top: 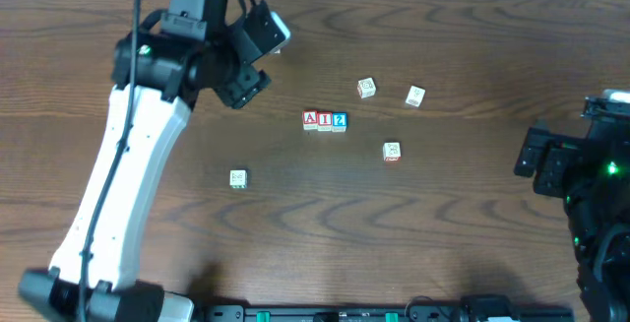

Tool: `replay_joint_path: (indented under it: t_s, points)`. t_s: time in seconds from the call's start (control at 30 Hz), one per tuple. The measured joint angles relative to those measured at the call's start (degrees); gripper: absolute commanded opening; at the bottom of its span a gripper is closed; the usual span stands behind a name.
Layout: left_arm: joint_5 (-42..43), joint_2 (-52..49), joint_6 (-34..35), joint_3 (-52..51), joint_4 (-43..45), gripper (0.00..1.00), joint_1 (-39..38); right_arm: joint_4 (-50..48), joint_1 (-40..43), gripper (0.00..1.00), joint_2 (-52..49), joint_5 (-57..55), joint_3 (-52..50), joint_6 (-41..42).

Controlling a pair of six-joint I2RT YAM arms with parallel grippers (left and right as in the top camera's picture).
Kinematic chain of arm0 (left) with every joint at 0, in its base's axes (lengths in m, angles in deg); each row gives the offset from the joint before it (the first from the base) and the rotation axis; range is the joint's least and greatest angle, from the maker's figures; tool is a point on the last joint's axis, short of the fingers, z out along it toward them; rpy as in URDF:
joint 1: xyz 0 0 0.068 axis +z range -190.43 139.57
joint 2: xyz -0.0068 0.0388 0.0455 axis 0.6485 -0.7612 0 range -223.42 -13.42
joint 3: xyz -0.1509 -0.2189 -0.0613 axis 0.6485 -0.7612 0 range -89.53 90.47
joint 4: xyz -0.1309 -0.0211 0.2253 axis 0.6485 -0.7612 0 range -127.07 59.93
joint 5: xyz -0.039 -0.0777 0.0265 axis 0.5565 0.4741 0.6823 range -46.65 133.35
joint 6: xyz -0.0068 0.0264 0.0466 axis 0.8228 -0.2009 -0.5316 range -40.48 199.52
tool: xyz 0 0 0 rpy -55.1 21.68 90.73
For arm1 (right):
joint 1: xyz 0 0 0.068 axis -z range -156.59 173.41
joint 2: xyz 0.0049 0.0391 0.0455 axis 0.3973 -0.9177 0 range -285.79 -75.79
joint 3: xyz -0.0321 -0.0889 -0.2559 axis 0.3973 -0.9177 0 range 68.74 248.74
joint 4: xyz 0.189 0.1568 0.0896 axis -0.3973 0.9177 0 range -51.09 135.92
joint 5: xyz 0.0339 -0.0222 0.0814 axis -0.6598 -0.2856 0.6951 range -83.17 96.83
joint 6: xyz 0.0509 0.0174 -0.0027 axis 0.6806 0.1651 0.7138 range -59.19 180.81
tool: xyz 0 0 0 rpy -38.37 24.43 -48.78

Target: Spell out Ai2

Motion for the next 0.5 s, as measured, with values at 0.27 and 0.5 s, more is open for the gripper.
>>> replay_joint_path:
  t_s: [0.27, 0.5]
  points:
    - [0.2, 6.3, 0.8, 0.0, -4.3, 0.95, 0.0, 2.3, 0.0, 0.99, 0.0, 0.0, 0.0, 0.0]
    - [0.3, 10.3, 3.4, 0.0, -6.8, 0.95, 0.0, 3.8, 0.0, 0.99, 0.0, 0.2, 0.0, 0.0]
